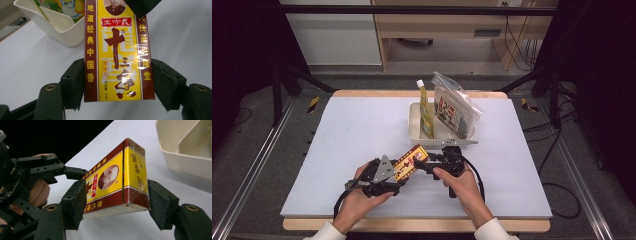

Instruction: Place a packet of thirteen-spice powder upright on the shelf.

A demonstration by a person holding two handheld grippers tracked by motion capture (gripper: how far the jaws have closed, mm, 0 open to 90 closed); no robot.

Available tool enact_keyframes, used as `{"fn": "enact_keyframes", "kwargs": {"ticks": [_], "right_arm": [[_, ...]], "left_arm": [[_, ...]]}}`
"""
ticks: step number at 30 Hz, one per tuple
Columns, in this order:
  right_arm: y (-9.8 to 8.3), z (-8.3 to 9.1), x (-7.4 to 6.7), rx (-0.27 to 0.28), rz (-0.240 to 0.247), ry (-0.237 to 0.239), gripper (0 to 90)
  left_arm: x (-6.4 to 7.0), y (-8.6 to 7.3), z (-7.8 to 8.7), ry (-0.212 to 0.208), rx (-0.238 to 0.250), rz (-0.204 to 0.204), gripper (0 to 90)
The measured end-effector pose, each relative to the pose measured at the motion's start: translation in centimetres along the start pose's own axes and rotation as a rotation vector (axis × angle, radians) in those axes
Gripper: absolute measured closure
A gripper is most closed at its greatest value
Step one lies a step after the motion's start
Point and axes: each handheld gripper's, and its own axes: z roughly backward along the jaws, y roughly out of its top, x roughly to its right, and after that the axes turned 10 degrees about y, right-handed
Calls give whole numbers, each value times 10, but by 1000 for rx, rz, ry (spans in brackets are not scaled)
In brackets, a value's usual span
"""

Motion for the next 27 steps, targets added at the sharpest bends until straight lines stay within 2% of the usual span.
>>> {"fn": "enact_keyframes", "kwargs": {"ticks": [2,7,8,9,13,23,27], "right_arm": [[-1,0,1,-5,-7,9,396],[-2,0,2,7,-20,9,465],[-3,1,2,10,-23,11,477],[-3,1,3,12,-25,13,490],[-3,2,2,13,-27,21,542],[-3,3,2,23,-51,31,569],[-3,5,0,45,-56,54,628]], "left_arm": [[0,0,0,-2,-6,-13,322],[1,0,-1,-1,-1,-3,322],[1,-1,-2,-1,-11,-16,322],[2,-1,-3,0,-10,-7,322],[2,-4,-6,0,-32,-22,323],[3,-4,-7,9,-31,-32,323],[3,-5,-8,9,-32,-28,322]]}}
